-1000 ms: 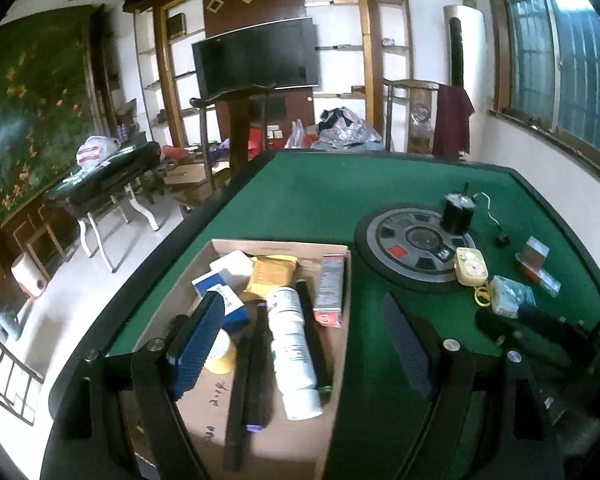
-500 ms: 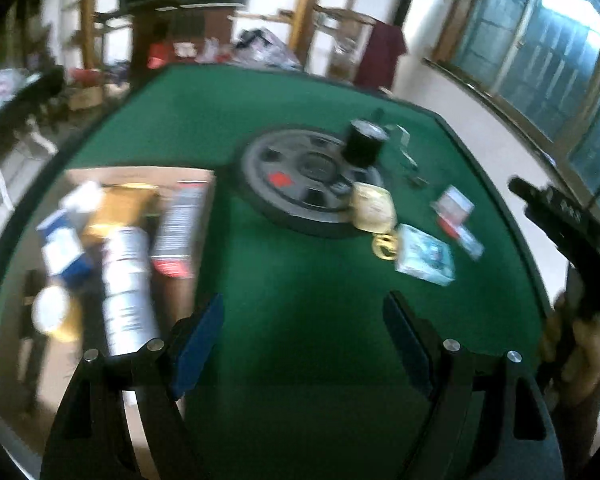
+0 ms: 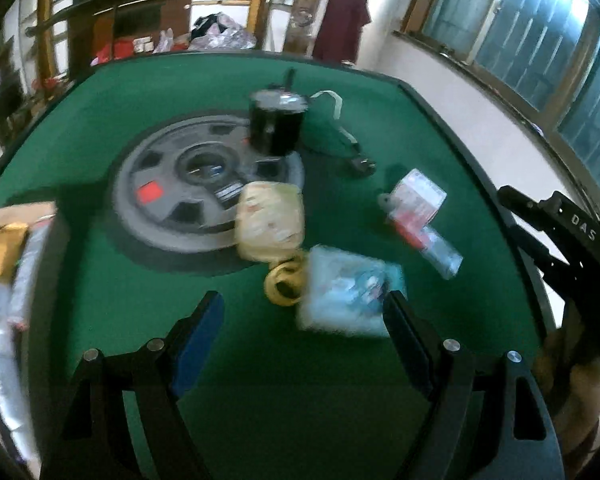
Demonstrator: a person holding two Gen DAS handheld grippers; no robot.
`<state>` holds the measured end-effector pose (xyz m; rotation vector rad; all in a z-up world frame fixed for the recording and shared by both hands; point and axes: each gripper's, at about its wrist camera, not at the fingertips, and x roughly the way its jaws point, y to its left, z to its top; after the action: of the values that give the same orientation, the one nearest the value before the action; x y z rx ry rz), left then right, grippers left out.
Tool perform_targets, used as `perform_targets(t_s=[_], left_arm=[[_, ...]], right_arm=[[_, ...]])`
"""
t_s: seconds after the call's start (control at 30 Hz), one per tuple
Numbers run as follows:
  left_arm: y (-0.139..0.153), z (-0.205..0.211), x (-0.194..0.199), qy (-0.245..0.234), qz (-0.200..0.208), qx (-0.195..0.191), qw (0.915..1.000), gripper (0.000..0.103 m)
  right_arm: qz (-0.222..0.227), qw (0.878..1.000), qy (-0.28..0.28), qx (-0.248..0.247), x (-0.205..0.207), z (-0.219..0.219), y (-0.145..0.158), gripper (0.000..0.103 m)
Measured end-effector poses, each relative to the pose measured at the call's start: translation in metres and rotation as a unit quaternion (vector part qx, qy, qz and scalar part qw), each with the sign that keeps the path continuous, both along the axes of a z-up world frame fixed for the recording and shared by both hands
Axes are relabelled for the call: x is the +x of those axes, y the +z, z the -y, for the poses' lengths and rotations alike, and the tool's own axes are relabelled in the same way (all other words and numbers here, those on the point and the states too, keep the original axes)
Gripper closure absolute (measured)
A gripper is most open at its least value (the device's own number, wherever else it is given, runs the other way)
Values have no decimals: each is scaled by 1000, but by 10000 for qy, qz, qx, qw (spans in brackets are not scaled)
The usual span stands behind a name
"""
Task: Organize objects
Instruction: 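Move the left gripper down onto the blue cartoon-printed package, then grasp the blue cartoon package with the left gripper while the right grasps the clear red-printed blister pack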
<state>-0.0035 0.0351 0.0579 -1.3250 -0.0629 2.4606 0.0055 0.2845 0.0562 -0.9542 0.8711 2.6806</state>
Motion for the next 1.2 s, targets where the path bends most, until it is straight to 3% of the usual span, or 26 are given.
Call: perform_targets(t_s=[0.13, 0.2, 0.3, 0.43, 0.53, 0.67, 0.73, 0.8, 0.87, 0.93, 0.97, 1.0, 1.03, 1.13, 1.2], left_arm=[[6, -38, -17, -821, -603, -446, 9938, 27], [-1, -56, -27, -1463, -513, -613, 9860, 27], [-18, -70, -37, -2100, -67, -835, 9741, 27], [-32, -65, -31, -2525, 388, -928, 9624, 27], [-30, -55, -10, -2816, 485, -950, 9536, 27], [-25, -43, 14, -2978, 702, -770, 9489, 27], [-24, -39, 24, -2997, 521, -857, 9487, 27], [-29, -41, 37, -3025, 167, -1299, 9441, 25], [-27, -42, 46, -3054, -214, -1419, 9414, 25], [-26, -43, 50, -2943, -360, -1487, 9434, 30], [-24, -41, 51, -2832, -382, -1396, 9481, 40], [-23, -38, 51, -2777, -352, -1272, 9516, 58], [-22, -34, 51, -2657, -347, -1189, 9561, 64], [-13, -12, 52, -2314, -278, -673, 9701, 70], [-6, -15, 61, -2086, -294, -411, 9767, 75]], right_arm=[[33, 10000, 40, -30, -2, 1, 0, 43], [34, 10000, 29, -28, -2, -1, -1, 43], [42, 10000, 26, -48, -3, -2, -1, 43], [77, 9999, -15, -93, -2, -5, -3, 43], [173, 9998, 13, -101, -5, -5, -6, 43], [281, 9995, 118, -86, -9, -2, -10, 43], [313, 9994, 174, -40, -10, 0, -11, 43], [368, 9991, 191, 54, -12, 3, -12, 43], [419, 9989, 217, 67, -12, 3, -15, 43], [474, 9984, 294, -16, -15, 2, -19, 43], [491, 9982, 339, -96, -17, 1, -21, 43], [513, 9975, 413, -248, -18, -2, -25, 43], [523, 9967, 481, -397, -19, -4, -28, 43], [491, 9892, 807, -1123, -25, -13, -42, 43], [504, 9881, 870, -1164, -27, -12, -44, 43]])
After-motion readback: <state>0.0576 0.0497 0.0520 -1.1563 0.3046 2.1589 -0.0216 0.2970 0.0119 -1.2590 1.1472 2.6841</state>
